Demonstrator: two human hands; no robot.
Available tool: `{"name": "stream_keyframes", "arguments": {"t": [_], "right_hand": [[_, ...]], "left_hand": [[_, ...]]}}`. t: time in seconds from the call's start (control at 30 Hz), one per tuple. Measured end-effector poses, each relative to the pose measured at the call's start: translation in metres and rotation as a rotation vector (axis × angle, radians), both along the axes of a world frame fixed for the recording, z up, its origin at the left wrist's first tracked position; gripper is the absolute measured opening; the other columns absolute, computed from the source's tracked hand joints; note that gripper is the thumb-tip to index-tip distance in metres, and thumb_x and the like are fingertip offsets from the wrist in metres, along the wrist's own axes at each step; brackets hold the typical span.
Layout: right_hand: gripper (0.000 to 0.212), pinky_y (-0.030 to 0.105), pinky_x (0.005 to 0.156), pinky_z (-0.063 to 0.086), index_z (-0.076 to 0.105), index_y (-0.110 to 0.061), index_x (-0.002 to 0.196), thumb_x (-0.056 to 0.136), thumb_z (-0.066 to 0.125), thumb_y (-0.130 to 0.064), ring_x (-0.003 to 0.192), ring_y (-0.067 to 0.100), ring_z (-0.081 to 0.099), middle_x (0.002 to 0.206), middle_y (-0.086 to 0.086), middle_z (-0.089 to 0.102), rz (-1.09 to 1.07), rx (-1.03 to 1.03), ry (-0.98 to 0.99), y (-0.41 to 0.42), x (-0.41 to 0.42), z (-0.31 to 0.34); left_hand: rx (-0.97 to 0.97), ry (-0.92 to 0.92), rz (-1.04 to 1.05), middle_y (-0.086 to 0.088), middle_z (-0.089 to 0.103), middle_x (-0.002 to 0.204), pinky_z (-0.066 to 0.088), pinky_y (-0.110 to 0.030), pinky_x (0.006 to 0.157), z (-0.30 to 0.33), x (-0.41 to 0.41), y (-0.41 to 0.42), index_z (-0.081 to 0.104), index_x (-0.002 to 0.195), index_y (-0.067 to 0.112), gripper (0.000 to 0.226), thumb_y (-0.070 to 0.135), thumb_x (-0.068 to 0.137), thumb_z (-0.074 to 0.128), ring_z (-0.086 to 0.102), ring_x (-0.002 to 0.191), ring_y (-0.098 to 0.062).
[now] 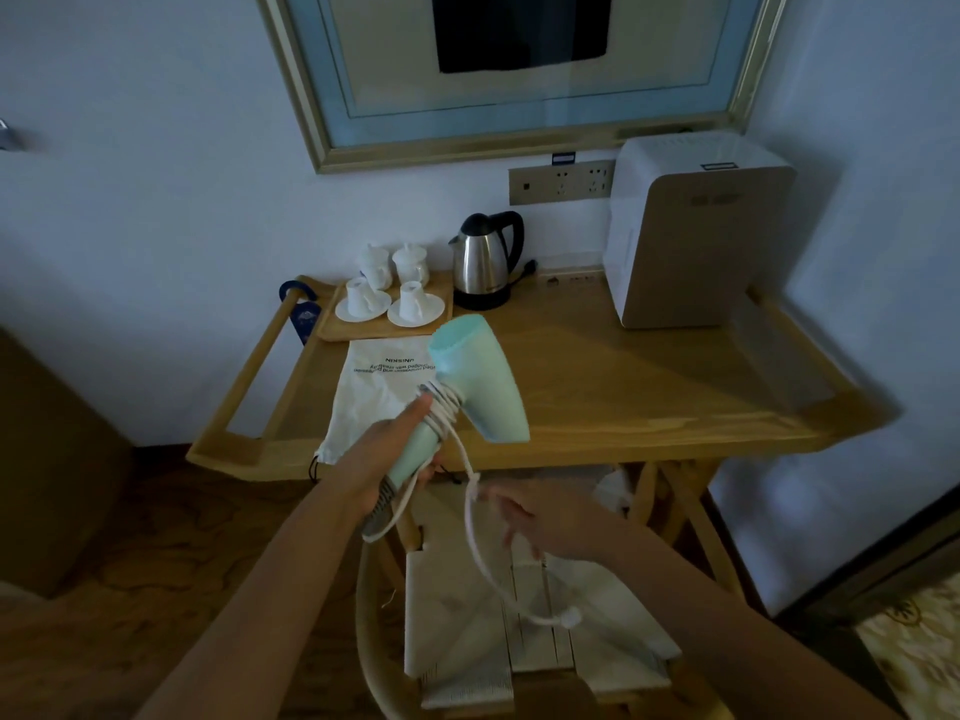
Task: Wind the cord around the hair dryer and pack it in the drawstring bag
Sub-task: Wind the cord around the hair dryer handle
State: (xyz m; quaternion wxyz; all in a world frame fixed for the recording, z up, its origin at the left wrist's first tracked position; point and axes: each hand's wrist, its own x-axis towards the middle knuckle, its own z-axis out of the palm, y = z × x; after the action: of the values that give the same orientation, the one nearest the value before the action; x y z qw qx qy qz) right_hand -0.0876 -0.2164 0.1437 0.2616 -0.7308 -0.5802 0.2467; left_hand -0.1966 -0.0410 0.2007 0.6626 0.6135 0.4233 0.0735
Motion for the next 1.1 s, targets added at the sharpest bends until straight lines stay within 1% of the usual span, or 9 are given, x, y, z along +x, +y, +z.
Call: {"name": "stream_keyframes", "arguments": {"t": [0.13,0.2,0.43,0.53,0.63,0.77,0.9,1.0,1.1], "right_hand": [[0.043,0.03,0.096,0.038,0.032,-0.027,0.137,0.096,0.035,-0.041,0.116,0.012,0.047,0.131,0.005,0.05,-0.089,0.227,0.072,0.002,0.003,-0.009],[0.041,0.036,0.09,0.04,0.032,-0.025,0.135,0.096,0.039,-0.034,0.108,0.02,0.051,0.121,0.016,0.053,-0.17,0.341,0.242,0.011,0.005,-0.006],[0.051,0.04,0.097,0.041,0.035,-0.03,0.11,0.077,0.063,-0.002,0.118,0.022,0.051,0.124,0.009,0.053,-0.481,0.561,1.334,0.031,-0.001,-0.002],[0.064,0.032,0.087,0.049,0.034,-0.038,0.13,0.081,0.064,-0.01,0.118,0.024,0.056,0.126,0.005,0.061,-0.288,0.472,1.347,0.031,0.0,-0.005],[0.048,0.03,0.069,0.056,0.054,-0.038,0.116,0.074,0.072,-0.025,0.092,0.026,0.067,0.101,0.007,0.071,-0.326,0.491,1.236,0.03,0.002,0.0],[0.011,0.011,0.057,0.047,0.069,-0.029,0.078,0.08,0.069,-0.018,0.065,-0.003,0.062,0.072,-0.012,0.066,-0.427,0.52,0.576,0.028,0.003,0.006],[0.011,0.011,0.064,0.039,0.068,-0.007,0.081,0.082,0.067,-0.018,0.071,-0.005,0.046,0.09,-0.008,0.051,-0.357,0.547,-0.073,0.027,-0.003,-0.001],[0.013,0.018,0.056,0.043,0.063,-0.017,0.099,0.086,0.062,-0.016,0.06,0.005,0.057,0.074,-0.001,0.065,-0.456,0.487,0.051,0.023,-0.002,0.005],[0.036,0.019,0.047,0.051,0.044,-0.032,0.115,0.09,0.054,-0.008,0.049,0.012,0.064,0.066,0.007,0.068,-0.605,0.33,0.579,0.02,0.001,0.009]], "left_hand": [[-0.128,-0.208,-0.015,-0.007,0.064,0.057,0.044,-0.019,0.037,0.015,0.001,0.009,0.065,0.086,0.009,0.048,0.055,0.086,0.051,0.053,0.04,-0.013],[-0.127,-0.231,-0.041,-0.007,0.064,0.059,0.045,-0.02,0.038,0.022,0.0,0.012,0.064,0.089,0.009,0.049,0.057,0.086,0.052,0.053,0.041,-0.013],[-0.244,-0.289,-0.082,-0.006,0.06,0.059,0.041,-0.018,0.035,0.031,0.003,0.003,0.063,0.088,0.006,0.054,0.058,0.087,0.046,0.048,0.04,-0.011],[-0.239,-0.304,-0.083,-0.006,0.059,0.058,0.041,-0.018,0.036,0.032,0.001,0.003,0.063,0.085,0.007,0.053,0.057,0.088,0.045,0.048,0.04,-0.011],[-0.228,-0.286,-0.052,-0.006,0.059,0.059,0.041,-0.019,0.035,0.033,-0.002,0.008,0.062,0.083,0.006,0.056,0.059,0.086,0.046,0.049,0.04,-0.011],[-0.228,-0.296,-0.019,-0.007,0.06,0.06,0.042,-0.018,0.036,0.032,-0.003,0.012,0.064,0.086,0.007,0.055,0.06,0.085,0.048,0.05,0.041,-0.011],[-0.204,-0.292,-0.008,-0.007,0.059,0.059,0.042,-0.02,0.036,0.029,-0.002,0.011,0.063,0.087,0.008,0.055,0.061,0.085,0.047,0.05,0.04,-0.012],[-0.159,-0.261,-0.002,-0.007,0.06,0.061,0.043,-0.02,0.037,0.026,-0.001,0.011,0.062,0.09,0.008,0.055,0.06,0.086,0.046,0.05,0.041,-0.012],[-0.126,-0.235,0.007,-0.008,0.059,0.062,0.043,-0.021,0.036,0.023,0.0,0.009,0.06,0.093,0.009,0.051,0.057,0.089,0.044,0.05,0.04,-0.012]]}}
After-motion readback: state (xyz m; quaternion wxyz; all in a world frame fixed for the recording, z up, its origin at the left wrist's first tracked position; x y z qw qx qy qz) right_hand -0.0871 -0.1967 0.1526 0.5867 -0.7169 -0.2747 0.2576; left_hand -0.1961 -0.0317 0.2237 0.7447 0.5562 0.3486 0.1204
